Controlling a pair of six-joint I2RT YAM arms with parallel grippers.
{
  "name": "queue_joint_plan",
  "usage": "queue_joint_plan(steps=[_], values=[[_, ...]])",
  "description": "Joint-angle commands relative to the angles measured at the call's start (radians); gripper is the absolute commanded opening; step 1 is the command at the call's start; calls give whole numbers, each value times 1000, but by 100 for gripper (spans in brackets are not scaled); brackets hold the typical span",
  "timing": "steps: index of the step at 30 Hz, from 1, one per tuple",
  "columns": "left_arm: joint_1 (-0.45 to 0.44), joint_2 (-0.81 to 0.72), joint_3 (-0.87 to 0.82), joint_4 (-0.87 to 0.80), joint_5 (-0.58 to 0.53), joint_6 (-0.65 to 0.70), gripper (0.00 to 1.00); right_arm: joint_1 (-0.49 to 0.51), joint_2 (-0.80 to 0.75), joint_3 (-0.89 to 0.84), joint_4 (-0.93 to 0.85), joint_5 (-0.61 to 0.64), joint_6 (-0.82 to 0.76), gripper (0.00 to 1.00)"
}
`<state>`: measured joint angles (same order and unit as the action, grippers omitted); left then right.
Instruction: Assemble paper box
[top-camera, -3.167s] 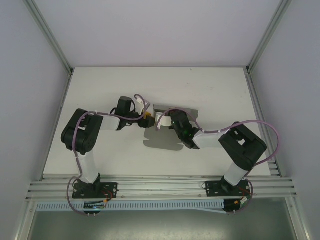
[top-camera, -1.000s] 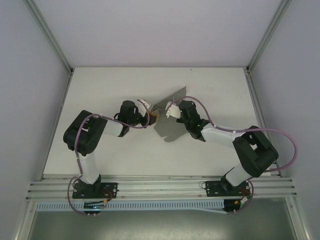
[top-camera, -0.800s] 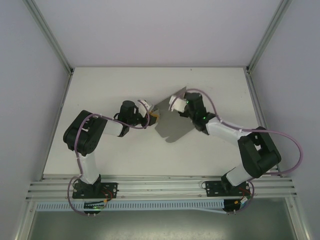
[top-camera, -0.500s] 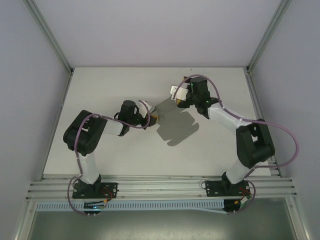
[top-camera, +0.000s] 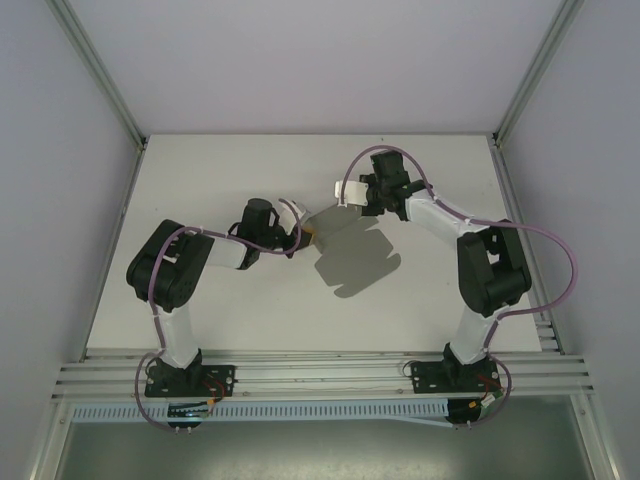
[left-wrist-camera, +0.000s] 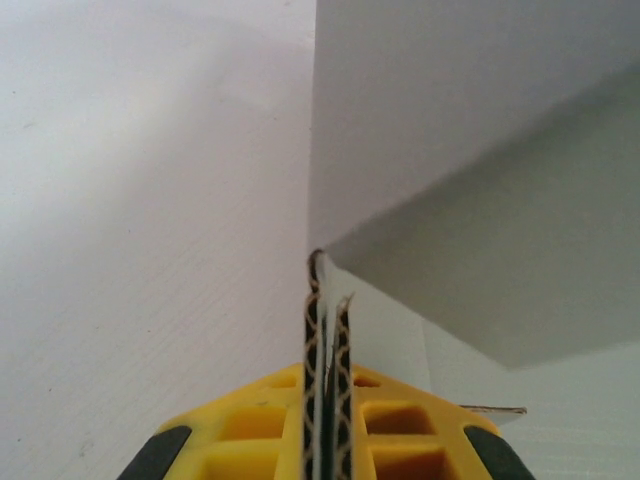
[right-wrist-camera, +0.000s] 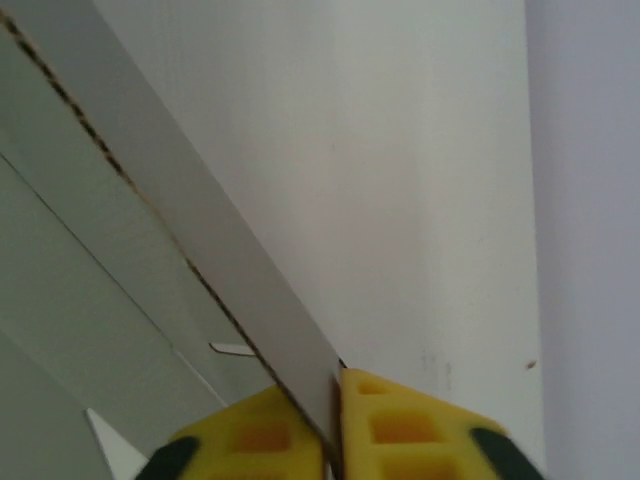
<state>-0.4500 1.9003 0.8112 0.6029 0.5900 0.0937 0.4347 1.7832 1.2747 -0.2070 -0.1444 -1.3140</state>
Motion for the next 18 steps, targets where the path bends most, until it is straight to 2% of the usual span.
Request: queue_joint_plan(steps=[1,3,4,6,8,10,11,12,16,18], values=[[1,-23,6,16,18,-3,10,18,-37,-33,-21,38,3,0],[2,-51,-15,39,11,-25,21,29,-74,-80,44,92,22,0],[2,-72,-26,36,1,-34,31,34,-94,-104,79,118,29,0],[5,-132,-62,26,-23,-51,37,41,-139,-155,139,160,61,0],[12,-185,-122,36,-58,-77,58,45,-183,-200,189,190,109,0],[30,-268,-185,52,-94,-118,67,63,-221,-247,237,223,132,0],[44,-302,-217,53,-138,-159,78,78,-238,-282,288,259,139,0],[61,-328,-244,56,-154,-197,98,97,-250,-312,335,297,141,0],[113,-392,-268,13,-264,-362,98,171,-276,-403,471,434,113,0],[120,-399,-209,-66,-236,-383,99,180,-290,-413,448,412,132,0]])
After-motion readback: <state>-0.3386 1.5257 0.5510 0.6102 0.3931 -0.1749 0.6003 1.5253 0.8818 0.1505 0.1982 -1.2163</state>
